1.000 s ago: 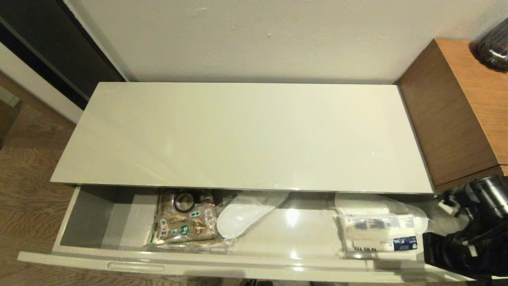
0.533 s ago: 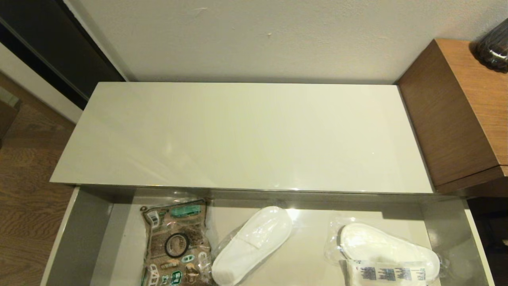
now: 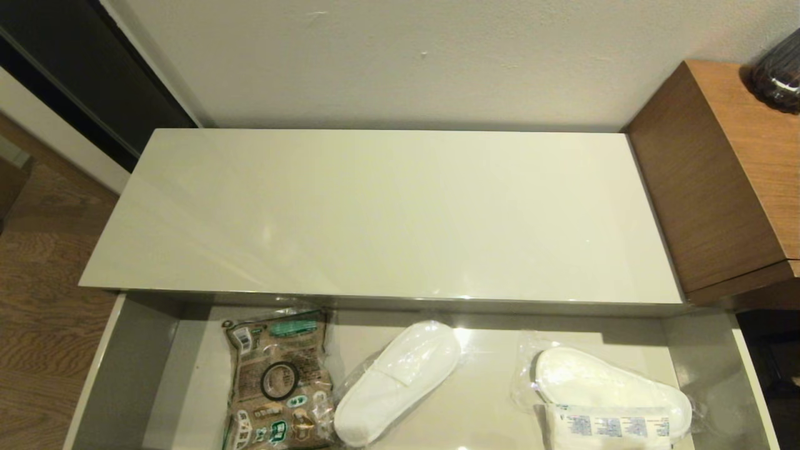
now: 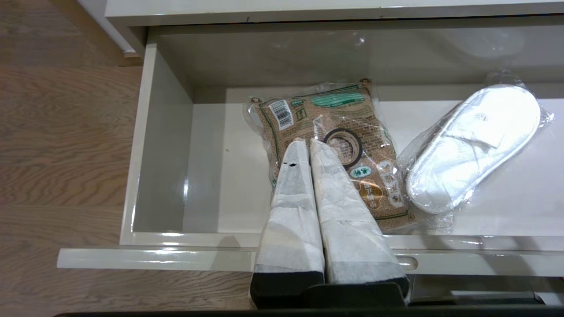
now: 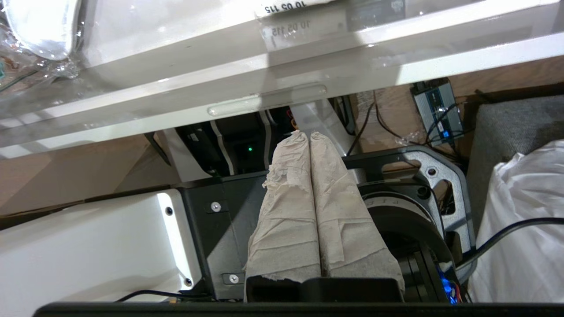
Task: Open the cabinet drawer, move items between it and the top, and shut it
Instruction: Take out the tissue from the drawer
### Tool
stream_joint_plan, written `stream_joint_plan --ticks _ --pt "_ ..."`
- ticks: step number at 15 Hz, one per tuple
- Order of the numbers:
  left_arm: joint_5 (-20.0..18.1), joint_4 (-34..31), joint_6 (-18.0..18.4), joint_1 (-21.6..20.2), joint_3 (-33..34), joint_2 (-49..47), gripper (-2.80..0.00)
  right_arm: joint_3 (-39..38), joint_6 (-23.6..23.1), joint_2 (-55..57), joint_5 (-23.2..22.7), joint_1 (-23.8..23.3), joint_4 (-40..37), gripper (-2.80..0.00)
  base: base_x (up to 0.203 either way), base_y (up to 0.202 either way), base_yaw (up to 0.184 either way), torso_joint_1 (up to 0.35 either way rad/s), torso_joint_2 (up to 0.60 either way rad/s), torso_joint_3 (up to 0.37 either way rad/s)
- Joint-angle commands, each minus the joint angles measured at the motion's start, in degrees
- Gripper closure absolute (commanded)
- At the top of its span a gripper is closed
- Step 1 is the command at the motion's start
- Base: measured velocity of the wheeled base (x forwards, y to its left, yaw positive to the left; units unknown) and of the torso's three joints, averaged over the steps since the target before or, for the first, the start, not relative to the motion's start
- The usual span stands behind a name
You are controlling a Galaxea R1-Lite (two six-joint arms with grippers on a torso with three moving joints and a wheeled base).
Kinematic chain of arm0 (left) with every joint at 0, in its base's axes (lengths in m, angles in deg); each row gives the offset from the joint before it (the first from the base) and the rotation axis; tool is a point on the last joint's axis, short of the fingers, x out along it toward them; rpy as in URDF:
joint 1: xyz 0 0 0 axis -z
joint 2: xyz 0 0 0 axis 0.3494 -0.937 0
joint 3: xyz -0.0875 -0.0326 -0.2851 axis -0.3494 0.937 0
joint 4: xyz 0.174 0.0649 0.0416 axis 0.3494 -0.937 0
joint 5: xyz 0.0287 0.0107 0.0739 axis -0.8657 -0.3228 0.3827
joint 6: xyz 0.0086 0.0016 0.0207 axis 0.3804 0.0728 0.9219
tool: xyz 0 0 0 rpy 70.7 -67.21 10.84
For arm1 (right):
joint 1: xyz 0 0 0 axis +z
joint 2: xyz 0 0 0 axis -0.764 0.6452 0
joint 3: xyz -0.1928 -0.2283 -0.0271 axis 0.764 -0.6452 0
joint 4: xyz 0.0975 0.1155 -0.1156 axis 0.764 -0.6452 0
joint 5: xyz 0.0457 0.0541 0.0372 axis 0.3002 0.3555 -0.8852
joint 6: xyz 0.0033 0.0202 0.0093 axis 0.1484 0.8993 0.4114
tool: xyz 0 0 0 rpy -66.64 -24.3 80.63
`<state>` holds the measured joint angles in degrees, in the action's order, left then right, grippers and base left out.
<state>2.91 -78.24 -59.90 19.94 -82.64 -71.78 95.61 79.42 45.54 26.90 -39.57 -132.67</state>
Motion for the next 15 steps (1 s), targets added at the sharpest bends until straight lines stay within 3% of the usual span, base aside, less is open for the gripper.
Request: stream_joint_plan --ticks 1,9,15 --pt "0.00 0.00 0.01 -0.02 0.05 -0.07 0.00 0.36 0.09 -0.25 -1.80 0.08 0.15 0.00 0.000 0.000 0.000 0.000 0.00 0.000" --pt "0.00 0.00 0.01 -0.02 0.05 -0.07 0.00 3.65 -0.13 0.35 -4.65 0.12 -1.76 0.00 0.000 0.000 0.000 0.000 0.00 0.000" --pt "0.00 0.00 0.01 -0.02 0.05 -0.07 0.00 1.65 -0.37 -0.66 -7.13 0.12 -4.60 0.00 0.000 0.000 0.000 0.000 0.00 0.000"
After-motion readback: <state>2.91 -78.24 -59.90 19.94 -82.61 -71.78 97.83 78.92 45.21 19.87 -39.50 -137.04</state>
